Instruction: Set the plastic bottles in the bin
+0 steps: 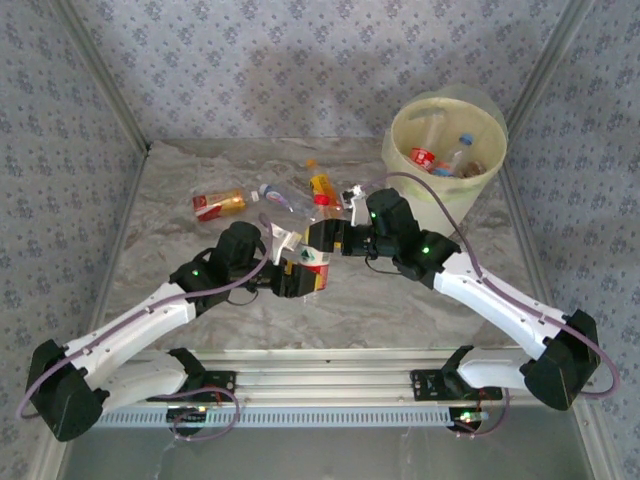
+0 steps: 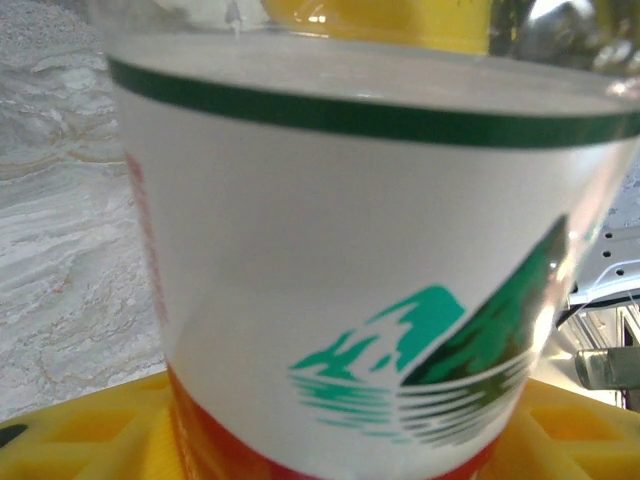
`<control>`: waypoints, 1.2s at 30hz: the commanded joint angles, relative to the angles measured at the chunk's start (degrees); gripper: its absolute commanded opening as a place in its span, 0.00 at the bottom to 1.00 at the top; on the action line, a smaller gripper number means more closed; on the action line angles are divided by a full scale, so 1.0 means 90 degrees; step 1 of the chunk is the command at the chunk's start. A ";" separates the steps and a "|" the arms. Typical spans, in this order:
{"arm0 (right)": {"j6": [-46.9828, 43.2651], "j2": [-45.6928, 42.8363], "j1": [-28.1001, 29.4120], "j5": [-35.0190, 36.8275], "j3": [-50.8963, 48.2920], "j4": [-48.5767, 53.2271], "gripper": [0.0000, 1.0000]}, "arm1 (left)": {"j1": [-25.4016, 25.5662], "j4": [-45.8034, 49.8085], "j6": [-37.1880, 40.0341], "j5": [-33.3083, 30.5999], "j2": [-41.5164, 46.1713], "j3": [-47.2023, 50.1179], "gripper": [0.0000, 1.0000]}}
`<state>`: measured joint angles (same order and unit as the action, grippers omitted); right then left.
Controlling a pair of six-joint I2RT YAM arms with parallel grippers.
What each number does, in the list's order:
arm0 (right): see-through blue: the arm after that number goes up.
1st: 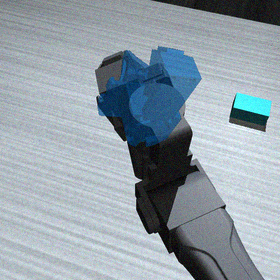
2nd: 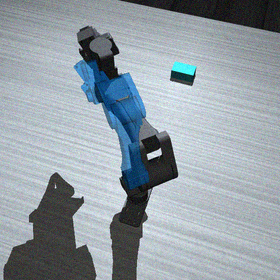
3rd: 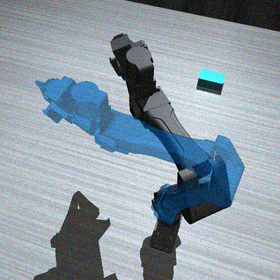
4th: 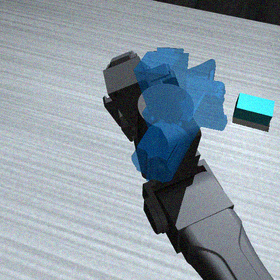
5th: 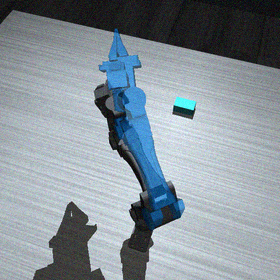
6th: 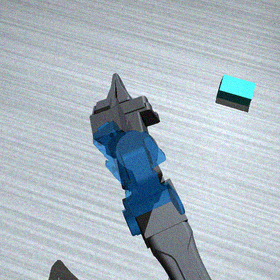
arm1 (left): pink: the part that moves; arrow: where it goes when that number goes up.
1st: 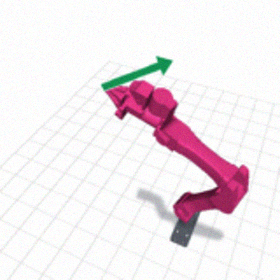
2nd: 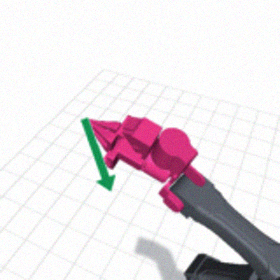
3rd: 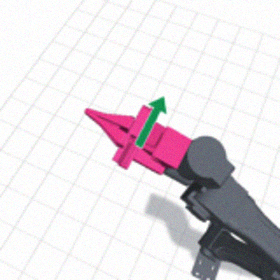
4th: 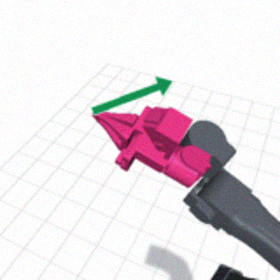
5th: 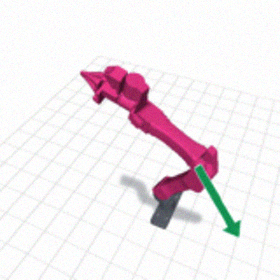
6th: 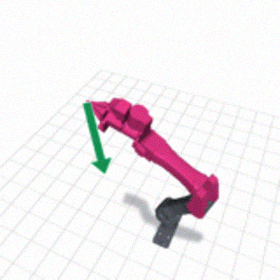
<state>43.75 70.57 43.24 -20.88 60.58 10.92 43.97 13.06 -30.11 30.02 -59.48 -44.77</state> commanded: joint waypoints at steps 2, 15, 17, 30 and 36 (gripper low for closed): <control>0.0051 -0.0022 0.0019 -0.0136 0.0095 -0.0150 0.66 | 0.0114 -0.0411 -0.0048 0.0131 -0.0022 -0.0043 0.65; -0.0450 -0.0803 -0.0267 0.0278 0.0251 0.0680 0.58 | 0.0161 -0.0776 -0.0263 -0.0044 0.0701 -0.0084 1.00; -0.0662 -0.0993 -0.0400 0.0391 0.0394 0.1008 0.58 | 0.0154 -0.0825 -0.0253 -0.0088 0.0930 -0.0079 1.00; -0.2306 -0.1447 -0.1703 0.1724 0.2621 0.2846 0.57 | 0.0149 -0.1034 -0.0231 -0.0540 0.2035 0.0177 1.00; -0.2968 -0.1069 -0.2197 0.2658 0.3569 0.3044 0.56 | 0.0157 -0.1187 -0.0272 -0.0989 0.2497 0.0278 1.00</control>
<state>22.31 59.33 24.95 -2.94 89.52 35.77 44.82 5.67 -32.49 23.86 -39.11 -42.41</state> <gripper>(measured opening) 0.562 0.995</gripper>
